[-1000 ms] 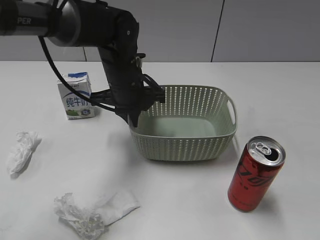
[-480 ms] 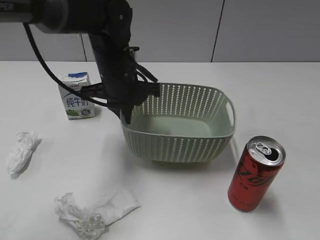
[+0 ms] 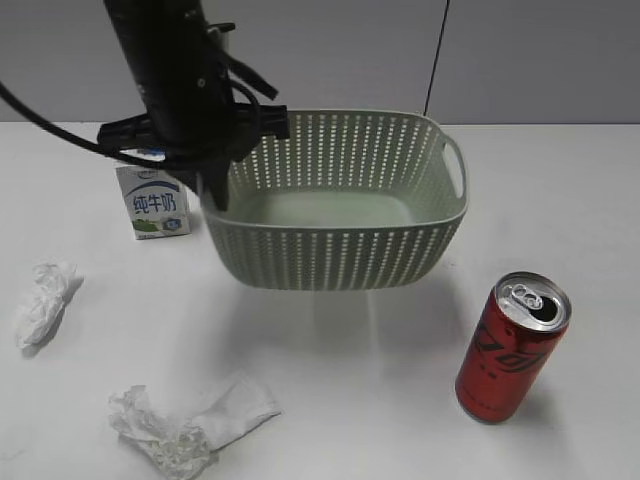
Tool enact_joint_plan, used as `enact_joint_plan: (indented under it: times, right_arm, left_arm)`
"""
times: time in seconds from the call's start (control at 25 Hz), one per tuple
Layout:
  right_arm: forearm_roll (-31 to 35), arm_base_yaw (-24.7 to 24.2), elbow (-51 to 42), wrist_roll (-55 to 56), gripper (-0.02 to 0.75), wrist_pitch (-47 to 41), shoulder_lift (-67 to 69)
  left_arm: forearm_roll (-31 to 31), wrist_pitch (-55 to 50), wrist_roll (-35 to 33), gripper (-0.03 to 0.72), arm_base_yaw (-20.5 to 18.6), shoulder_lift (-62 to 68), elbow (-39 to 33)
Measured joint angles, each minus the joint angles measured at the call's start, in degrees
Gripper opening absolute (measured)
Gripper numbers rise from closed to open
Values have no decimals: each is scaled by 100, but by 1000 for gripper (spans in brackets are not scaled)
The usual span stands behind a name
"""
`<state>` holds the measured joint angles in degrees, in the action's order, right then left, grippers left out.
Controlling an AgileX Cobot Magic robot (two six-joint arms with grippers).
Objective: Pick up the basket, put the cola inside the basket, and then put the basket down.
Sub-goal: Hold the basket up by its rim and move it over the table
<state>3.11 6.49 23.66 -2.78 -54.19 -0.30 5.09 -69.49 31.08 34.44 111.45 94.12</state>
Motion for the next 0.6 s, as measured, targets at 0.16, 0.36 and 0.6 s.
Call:
enact_joint_plan:
  times: [0.16,0.36,0.6]
  right_arm:
    - [0,0,0,0,583,0,0]
    - [0,0,0,0,583,0,0]
    - [0,0,0,0,583,0,0]
  left_arm:
    - [-81,81,128,-4,0,-747,-1052]
    - [-151,435,127,-4,0,-1806,-2493]
    - [-142,914,122,-4,0,-2477,-3269]
